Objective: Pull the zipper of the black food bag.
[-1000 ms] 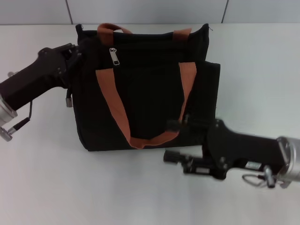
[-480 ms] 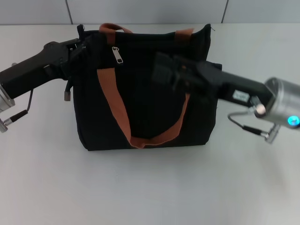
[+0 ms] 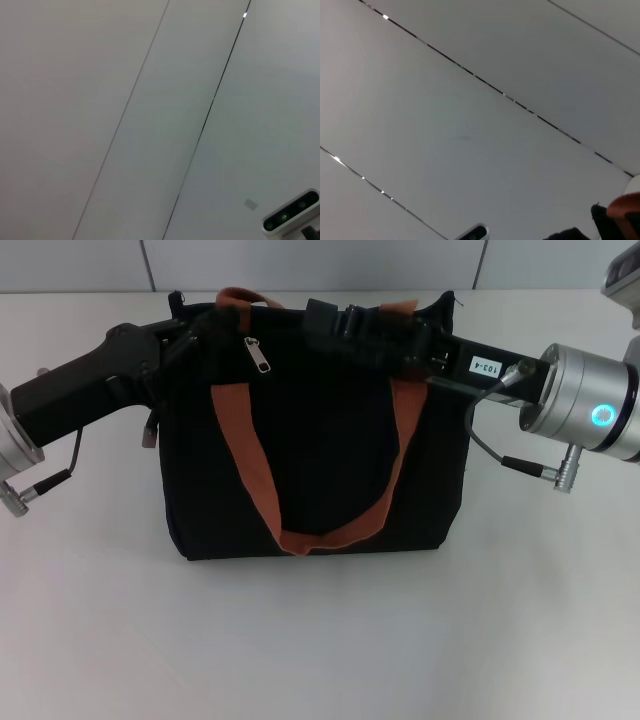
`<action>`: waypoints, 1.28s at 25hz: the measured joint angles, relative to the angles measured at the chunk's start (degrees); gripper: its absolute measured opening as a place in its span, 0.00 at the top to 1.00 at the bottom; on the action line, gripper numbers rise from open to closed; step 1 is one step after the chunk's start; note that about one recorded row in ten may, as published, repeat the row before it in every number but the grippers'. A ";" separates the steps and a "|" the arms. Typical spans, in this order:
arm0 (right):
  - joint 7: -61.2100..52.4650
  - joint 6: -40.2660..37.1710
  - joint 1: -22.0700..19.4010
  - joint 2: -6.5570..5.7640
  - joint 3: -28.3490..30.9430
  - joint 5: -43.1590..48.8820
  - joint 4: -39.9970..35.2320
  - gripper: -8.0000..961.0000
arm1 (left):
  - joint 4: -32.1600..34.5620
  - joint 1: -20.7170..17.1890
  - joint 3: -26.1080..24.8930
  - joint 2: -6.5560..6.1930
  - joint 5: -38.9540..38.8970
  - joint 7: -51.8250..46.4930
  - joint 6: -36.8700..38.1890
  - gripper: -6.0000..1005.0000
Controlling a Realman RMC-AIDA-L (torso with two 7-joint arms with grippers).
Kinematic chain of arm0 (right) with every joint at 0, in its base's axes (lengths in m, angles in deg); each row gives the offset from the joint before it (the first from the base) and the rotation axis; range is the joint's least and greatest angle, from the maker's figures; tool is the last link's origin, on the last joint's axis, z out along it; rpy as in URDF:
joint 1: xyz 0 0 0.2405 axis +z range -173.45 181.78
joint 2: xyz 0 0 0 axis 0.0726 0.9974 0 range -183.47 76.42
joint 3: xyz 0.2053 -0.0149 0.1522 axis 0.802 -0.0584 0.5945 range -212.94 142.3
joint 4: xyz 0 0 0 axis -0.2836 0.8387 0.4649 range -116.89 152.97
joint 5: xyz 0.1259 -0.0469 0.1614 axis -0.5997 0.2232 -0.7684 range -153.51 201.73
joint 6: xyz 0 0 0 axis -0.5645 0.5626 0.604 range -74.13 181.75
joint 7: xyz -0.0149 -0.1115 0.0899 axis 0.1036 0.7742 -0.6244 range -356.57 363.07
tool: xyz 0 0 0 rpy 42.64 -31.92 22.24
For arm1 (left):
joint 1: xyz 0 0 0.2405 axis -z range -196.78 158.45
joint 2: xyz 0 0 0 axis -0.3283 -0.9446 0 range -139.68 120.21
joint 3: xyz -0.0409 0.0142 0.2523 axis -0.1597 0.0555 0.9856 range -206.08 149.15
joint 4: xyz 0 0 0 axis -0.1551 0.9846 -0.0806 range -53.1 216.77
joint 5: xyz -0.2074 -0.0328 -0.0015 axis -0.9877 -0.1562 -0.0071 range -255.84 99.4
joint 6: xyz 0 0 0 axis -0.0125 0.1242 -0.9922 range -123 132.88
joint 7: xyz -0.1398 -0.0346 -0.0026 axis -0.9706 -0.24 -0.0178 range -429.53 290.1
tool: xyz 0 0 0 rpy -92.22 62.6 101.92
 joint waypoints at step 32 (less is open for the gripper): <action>6.55 5.29 2.76 0.14 -2.07 -0.20 4.35 0.26 | 0.09 5.03 1.62 0.13 -0.22 2.81 2.90 0.95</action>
